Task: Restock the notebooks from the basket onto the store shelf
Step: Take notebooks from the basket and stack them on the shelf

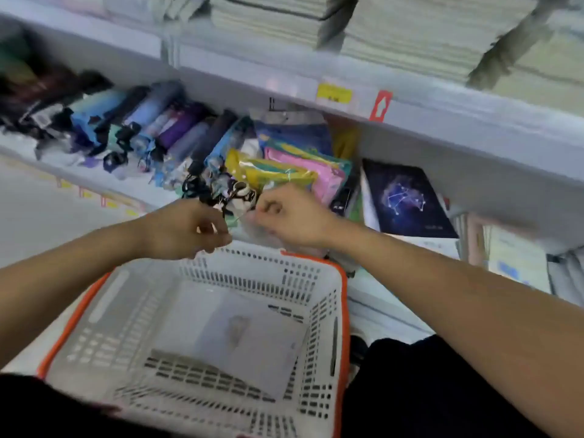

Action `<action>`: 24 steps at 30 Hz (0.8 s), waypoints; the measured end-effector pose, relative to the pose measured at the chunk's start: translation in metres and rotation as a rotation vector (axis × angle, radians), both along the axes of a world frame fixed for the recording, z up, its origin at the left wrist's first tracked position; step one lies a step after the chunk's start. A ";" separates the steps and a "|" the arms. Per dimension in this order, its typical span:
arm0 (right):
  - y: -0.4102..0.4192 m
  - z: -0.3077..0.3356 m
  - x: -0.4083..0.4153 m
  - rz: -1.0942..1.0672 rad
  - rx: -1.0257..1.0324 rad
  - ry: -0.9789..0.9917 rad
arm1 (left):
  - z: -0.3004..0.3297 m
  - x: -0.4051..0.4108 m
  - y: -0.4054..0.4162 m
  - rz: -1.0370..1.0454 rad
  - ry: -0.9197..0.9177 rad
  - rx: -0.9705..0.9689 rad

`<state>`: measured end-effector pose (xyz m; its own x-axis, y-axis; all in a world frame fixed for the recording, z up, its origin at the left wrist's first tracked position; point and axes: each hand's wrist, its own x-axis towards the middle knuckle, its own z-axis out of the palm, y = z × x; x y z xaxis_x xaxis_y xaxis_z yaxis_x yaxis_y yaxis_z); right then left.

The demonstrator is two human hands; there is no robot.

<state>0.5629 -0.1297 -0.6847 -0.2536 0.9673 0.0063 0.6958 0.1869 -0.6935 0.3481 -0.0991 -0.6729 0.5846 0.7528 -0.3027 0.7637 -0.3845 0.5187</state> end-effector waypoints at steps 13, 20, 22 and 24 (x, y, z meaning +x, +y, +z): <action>-0.057 -0.328 -0.045 -0.295 -0.744 -0.601 | -0.058 -0.117 -0.020 -0.203 0.662 -0.066; -0.047 -0.334 -0.048 -0.340 -0.706 -0.637 | -0.052 -0.113 -0.009 -0.197 0.625 -0.124; -0.041 -0.320 -0.048 -0.274 -0.712 -0.564 | -0.051 -0.101 -0.012 -0.227 0.688 -0.116; -0.025 -0.285 -0.050 -0.136 -0.729 -0.424 | -0.053 -0.092 -0.014 -0.199 0.751 -0.122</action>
<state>0.5127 -0.1547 -0.9694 0.0248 0.7147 -0.6990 0.9079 -0.3088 -0.2835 0.2556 -0.1135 -0.7257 0.3110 0.5918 -0.7437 0.8494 -0.5241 -0.0618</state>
